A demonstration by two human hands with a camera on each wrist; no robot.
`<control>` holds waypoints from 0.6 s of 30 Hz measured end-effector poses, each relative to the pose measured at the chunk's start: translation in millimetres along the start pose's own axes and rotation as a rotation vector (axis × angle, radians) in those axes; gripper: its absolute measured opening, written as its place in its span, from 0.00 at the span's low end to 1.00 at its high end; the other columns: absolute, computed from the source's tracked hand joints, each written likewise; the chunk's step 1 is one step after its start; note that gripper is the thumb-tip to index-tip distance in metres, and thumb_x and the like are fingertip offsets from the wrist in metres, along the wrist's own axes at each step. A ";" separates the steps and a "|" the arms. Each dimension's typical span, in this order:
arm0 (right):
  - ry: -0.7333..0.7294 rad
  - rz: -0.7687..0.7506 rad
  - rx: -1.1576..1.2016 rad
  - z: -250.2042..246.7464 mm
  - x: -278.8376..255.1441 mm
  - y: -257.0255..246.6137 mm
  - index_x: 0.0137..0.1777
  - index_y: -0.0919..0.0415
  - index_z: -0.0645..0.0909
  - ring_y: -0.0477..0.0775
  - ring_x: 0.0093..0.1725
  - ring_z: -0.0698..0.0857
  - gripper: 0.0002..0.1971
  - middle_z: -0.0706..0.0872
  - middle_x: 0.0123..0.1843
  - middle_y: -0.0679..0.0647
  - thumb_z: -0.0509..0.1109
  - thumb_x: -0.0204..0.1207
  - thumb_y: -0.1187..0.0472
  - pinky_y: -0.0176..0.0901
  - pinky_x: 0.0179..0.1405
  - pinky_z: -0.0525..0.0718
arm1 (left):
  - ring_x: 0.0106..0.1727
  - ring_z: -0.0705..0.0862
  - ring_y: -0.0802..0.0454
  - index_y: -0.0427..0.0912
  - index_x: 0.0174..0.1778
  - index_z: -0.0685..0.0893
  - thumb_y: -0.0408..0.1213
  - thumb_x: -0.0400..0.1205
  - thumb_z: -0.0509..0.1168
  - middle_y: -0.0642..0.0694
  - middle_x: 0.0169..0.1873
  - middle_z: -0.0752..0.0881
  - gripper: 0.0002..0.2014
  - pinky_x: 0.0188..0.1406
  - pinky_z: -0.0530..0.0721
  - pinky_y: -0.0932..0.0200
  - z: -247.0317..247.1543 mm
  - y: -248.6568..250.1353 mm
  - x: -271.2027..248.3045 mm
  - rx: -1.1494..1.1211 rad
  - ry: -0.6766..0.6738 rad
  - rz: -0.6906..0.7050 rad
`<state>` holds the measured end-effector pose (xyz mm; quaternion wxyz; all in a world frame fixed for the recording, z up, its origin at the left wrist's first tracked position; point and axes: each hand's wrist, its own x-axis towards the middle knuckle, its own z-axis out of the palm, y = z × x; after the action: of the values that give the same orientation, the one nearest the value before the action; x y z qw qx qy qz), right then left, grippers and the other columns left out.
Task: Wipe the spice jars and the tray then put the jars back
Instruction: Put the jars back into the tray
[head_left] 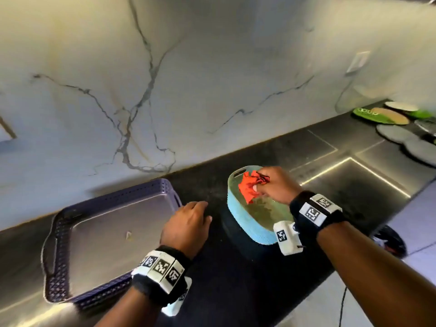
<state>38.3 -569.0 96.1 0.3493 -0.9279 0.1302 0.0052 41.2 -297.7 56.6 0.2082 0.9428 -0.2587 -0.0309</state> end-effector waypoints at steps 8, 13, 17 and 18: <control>-0.055 0.252 -0.119 -9.9 6.9 32.7 0.38 0.69 0.86 0.62 0.32 0.93 0.05 0.91 0.34 0.64 0.73 0.71 0.67 0.61 0.38 0.93 | 0.36 0.91 0.42 0.45 0.50 0.82 0.28 0.81 0.66 0.45 0.44 0.89 0.07 0.42 0.92 0.45 24.7 30.9 24.4 0.020 -0.262 -0.066; -0.068 0.325 -0.204 10.4 20.7 35.9 0.37 0.67 0.84 0.68 0.36 0.92 0.07 0.90 0.35 0.65 0.76 0.70 0.63 0.61 0.38 0.93 | 0.40 0.91 0.46 0.49 0.66 0.80 0.52 0.88 0.65 0.46 0.37 0.90 0.15 0.49 0.91 0.44 33.0 28.5 18.5 -0.029 -0.220 -0.101; -0.112 0.302 -0.301 11.2 21.4 33.7 0.40 0.59 0.82 0.66 0.43 0.89 0.14 0.86 0.41 0.59 0.80 0.69 0.51 0.56 0.48 0.92 | 0.51 0.91 0.41 0.48 0.69 0.81 0.57 0.88 0.63 0.43 0.50 0.92 0.20 0.51 0.91 0.44 36.5 20.7 9.9 0.054 -0.168 -0.102; -0.122 0.296 -0.287 10.2 19.6 31.6 0.37 0.57 0.79 0.66 0.43 0.89 0.15 0.84 0.38 0.59 0.80 0.69 0.48 0.57 0.49 0.92 | 0.52 0.91 0.40 0.48 0.67 0.82 0.57 0.88 0.63 0.43 0.51 0.92 0.19 0.51 0.91 0.45 36.6 18.4 7.8 0.056 -0.161 -0.108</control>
<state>50.3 -589.8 66.0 0.2161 -0.9369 0.2415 0.1310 33.1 -329.7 31.1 0.1582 0.9553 -0.2240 -0.1103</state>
